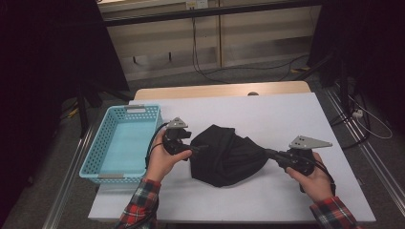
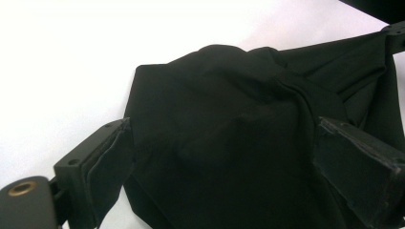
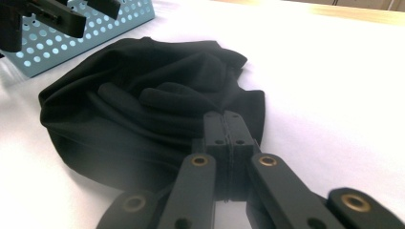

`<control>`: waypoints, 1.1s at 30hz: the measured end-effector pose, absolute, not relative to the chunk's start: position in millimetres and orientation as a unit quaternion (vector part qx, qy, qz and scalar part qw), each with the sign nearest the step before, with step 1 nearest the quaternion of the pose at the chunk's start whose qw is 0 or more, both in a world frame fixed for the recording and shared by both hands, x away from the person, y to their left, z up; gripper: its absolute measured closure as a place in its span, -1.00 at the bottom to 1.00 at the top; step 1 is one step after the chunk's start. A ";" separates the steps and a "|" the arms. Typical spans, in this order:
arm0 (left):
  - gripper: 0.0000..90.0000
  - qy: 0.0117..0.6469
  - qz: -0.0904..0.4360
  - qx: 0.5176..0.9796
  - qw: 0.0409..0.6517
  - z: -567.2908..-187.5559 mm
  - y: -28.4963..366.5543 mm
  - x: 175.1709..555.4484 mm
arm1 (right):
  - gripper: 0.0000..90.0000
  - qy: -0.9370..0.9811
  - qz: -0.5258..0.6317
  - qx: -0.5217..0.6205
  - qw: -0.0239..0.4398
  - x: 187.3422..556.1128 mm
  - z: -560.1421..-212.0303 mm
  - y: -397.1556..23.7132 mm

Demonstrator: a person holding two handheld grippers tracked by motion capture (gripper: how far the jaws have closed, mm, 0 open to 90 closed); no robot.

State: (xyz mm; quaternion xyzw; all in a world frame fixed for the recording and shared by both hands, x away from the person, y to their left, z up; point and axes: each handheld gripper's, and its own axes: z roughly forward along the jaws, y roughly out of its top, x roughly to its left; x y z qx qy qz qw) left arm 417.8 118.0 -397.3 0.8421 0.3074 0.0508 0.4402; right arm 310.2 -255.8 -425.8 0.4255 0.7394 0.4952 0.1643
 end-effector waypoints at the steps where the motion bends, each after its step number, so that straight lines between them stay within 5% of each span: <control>1: -0.82 0.308 0.051 0.842 0.440 -397.3 118.0 417.8 | 1.00 0.739 0.494 0.427 0.165 310.0 -425.8 -256.7; 33: -0.58 0.312 0.042 0.843 0.435 -405.6 109.7 419.3 | 1.00 0.741 0.478 0.433 0.187 308.7 -426.7 -271.2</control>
